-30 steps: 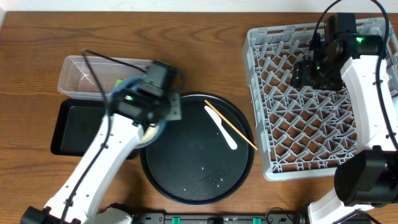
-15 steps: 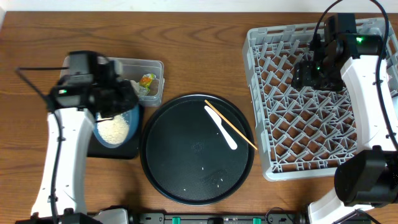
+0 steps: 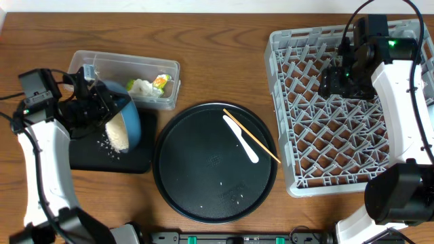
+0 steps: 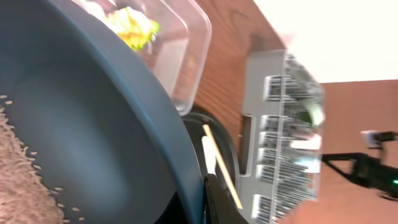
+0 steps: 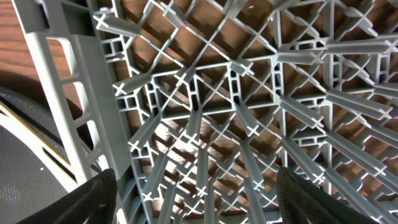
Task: Sort waste into correct bins and load items into the dishwasher rack
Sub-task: 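Tilt the blue bowl with left gripper to pour rice onto black tray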
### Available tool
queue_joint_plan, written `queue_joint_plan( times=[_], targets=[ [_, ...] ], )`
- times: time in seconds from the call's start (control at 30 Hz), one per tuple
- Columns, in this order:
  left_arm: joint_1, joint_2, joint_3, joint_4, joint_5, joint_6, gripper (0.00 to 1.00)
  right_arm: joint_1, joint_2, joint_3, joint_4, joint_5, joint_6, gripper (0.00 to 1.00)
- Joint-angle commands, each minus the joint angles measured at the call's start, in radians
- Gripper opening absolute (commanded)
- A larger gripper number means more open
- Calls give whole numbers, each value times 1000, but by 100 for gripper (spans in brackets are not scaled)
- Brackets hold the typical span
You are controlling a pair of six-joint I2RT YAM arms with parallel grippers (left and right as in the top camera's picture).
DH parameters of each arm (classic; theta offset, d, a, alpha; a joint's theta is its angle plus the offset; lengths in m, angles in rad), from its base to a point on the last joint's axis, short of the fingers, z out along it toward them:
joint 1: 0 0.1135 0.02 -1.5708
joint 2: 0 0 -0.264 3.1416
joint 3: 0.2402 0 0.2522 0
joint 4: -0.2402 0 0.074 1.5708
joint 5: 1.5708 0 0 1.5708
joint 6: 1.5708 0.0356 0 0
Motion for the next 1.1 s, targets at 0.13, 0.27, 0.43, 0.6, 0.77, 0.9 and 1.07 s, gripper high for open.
queue_joint_plan(
  times=[0.13,0.27,0.43,0.6,0.77,0.9,1.07],
  targets=[
    [79,88,-8,1,308,28,6,-11,-18,-2,-12,17,5,76],
    [126,103,-8,-4,349,28,6,-11,-18,-2,-18,33,5,76],
    [172,103,-8,-2,422,29,6,-11,-18,-2,-15,33,5,76],
    [188,103,-8,-3,478,28,6,-11,-18,-2,-13,33,5,76],
    [188,103,-8,-6,493,-37,6,-11,-18,-2,-11,33,5,76],
    [188,103,-8,-1,530,-35,6,-11,-18,-2,-11,37,5,76],
    [195,103,-8,-8,606,-56,6,-11,-18,-2,-12,52,5,76]
  ],
)
